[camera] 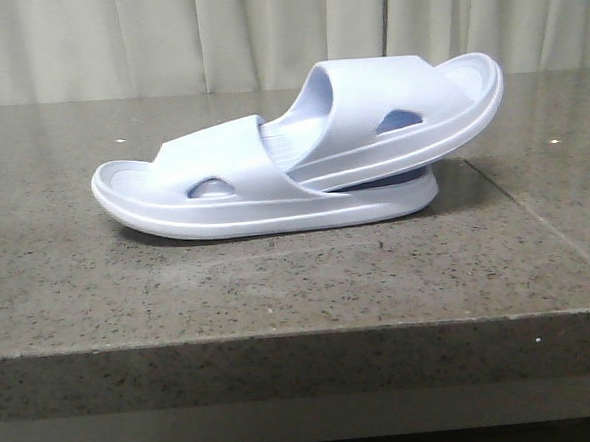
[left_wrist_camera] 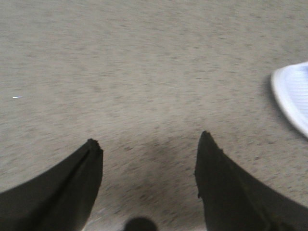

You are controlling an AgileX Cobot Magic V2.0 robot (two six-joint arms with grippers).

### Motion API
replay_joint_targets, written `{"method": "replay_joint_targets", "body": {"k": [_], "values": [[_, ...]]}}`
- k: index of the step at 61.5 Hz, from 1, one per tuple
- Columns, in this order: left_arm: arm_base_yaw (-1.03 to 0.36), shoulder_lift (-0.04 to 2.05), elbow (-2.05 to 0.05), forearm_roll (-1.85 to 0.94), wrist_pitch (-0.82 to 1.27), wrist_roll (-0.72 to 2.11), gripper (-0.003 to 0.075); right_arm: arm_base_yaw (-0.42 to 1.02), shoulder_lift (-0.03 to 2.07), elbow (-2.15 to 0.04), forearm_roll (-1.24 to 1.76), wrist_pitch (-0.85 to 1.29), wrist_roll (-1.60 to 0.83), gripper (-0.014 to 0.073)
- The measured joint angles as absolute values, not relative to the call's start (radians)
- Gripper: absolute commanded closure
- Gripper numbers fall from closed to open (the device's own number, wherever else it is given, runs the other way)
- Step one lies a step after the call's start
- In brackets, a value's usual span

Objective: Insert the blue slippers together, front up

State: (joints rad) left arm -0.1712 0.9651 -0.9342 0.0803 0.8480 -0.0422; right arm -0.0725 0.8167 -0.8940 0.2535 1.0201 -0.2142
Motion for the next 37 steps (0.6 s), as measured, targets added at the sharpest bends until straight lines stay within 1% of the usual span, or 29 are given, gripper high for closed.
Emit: {"method": "replay_joint_targets", "body": {"k": [8,25,37], "values": [[-0.171,0.868,-0.934,0.147,0.902,-0.084,0.03,-0.073,0.726,-0.894,0.239,1.072,-0.2,0.0335],[-0.171,0.677,-0.882,0.158,0.941,-0.098,0.03,-0.071,0.533,-0.898,0.237,1.155,-0.19,0.0335],[-0.171,0.597,-0.827,0.158,0.949,-0.098,0.03,-0.071,0.432,-0.889,0.248,1.169,-0.178,0.0335]]}}
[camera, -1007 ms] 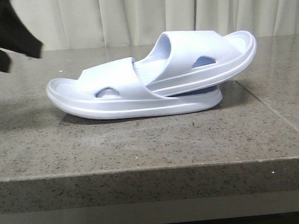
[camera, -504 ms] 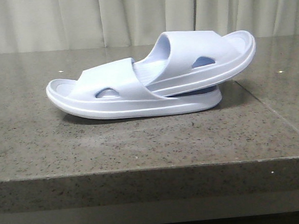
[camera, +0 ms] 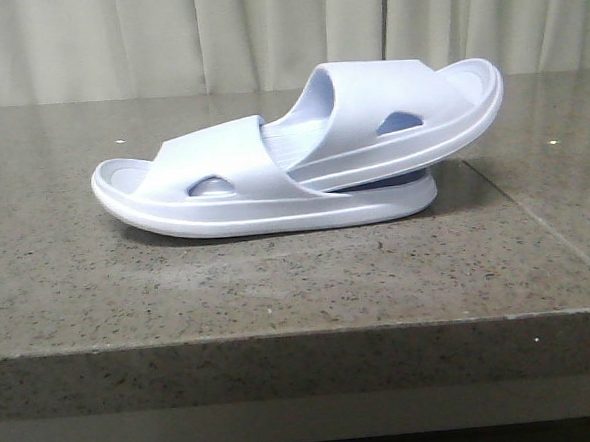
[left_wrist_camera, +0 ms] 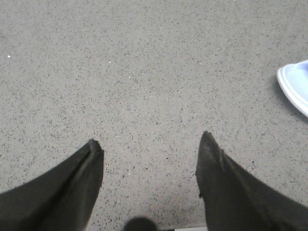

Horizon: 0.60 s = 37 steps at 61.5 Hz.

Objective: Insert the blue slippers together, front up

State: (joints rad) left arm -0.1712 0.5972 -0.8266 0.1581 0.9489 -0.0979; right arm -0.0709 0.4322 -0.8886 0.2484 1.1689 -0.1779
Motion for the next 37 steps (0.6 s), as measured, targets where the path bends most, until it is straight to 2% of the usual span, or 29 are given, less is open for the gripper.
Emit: {"method": "replay_joint_targets", "body": {"k": [13,19,26,37], "values": [[-0.171,0.588,-0.804,0.158,0.949,-0.098,0.03,-0.071,0.41,-0.841,0.252,1.174,-0.178,0.034],[-0.171,0.588,-0.802,0.158,0.949,-0.098,0.0321,-0.071,0.41,-0.824,0.252,1.174,-0.178,0.0401],[-0.171,0.588,-0.802,0.158,0.949,-0.098,0.0407,-0.071,0.41,-0.822,0.252,1.174,-0.178,0.0526],[-0.171,0.588,-0.802,0.156,0.949,-0.098,0.0605,-0.071,0.41,-0.822,0.252,1.174,-0.176,0.0692]]}}
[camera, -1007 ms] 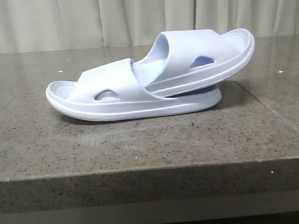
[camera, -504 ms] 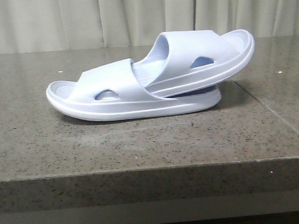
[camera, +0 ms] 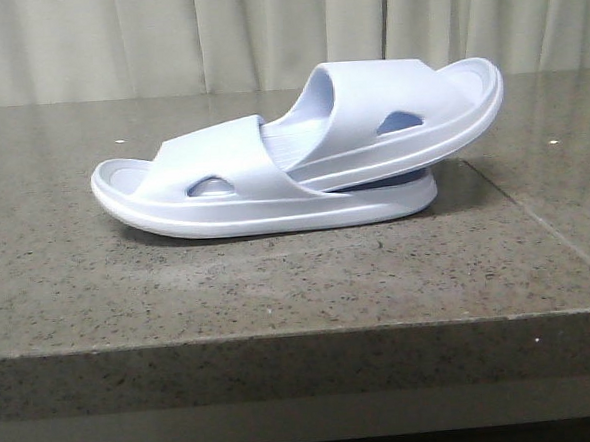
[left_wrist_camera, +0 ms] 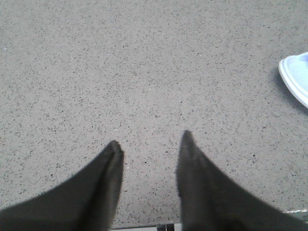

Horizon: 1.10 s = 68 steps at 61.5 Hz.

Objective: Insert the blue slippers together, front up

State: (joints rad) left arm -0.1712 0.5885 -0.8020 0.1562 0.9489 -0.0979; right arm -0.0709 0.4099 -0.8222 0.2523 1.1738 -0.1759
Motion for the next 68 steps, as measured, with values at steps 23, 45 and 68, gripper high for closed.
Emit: {"method": "replay_joint_targets", "body": {"k": [23,45,68], "values": [[-0.171,0.588,-0.802,0.154,0.926,-0.098,0.0741,-0.071,0.41,-0.821,0.254,1.174,-0.176,0.0712],[-0.171,0.588,-0.802,0.152,0.917,-0.098,0.0741,-0.071,0.41,-0.821,0.256,1.174,-0.176,0.0712],[-0.166,0.588,-0.802,0.15,0.915,-0.098,0.0741,-0.071,0.41,-0.821,0.258,1.174,-0.176,0.0712]]}}
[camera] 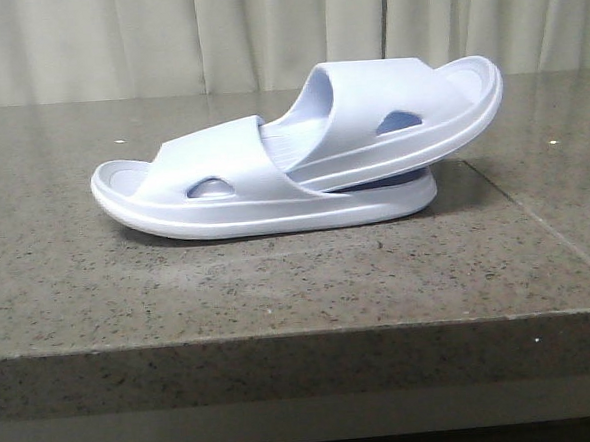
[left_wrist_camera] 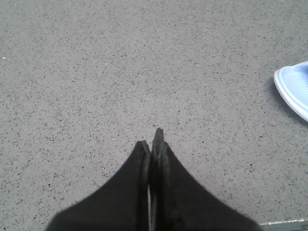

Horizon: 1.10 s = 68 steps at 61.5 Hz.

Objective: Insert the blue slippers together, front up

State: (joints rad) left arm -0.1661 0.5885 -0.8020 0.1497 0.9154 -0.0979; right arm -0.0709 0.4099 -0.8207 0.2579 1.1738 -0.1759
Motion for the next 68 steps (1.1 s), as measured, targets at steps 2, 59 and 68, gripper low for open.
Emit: {"method": "replay_joint_targets", "body": {"k": [2,59,68], "values": [[-0.16,0.588,-0.802,0.143,0.913,-0.098,0.0741,-0.071,0.41,-0.821,0.258,1.174,-0.176,0.0712],[0.014,-0.003,-0.041,0.0,0.127,0.026,0.0741,-0.071,0.41,-0.821,0.26,1.174,-0.174,0.0712],[0.018,-0.003,0.004,-0.048,0.063,0.026,0.0741,-0.071,0.41,-0.821,0.26,1.174,-0.174,0.0712]]}}
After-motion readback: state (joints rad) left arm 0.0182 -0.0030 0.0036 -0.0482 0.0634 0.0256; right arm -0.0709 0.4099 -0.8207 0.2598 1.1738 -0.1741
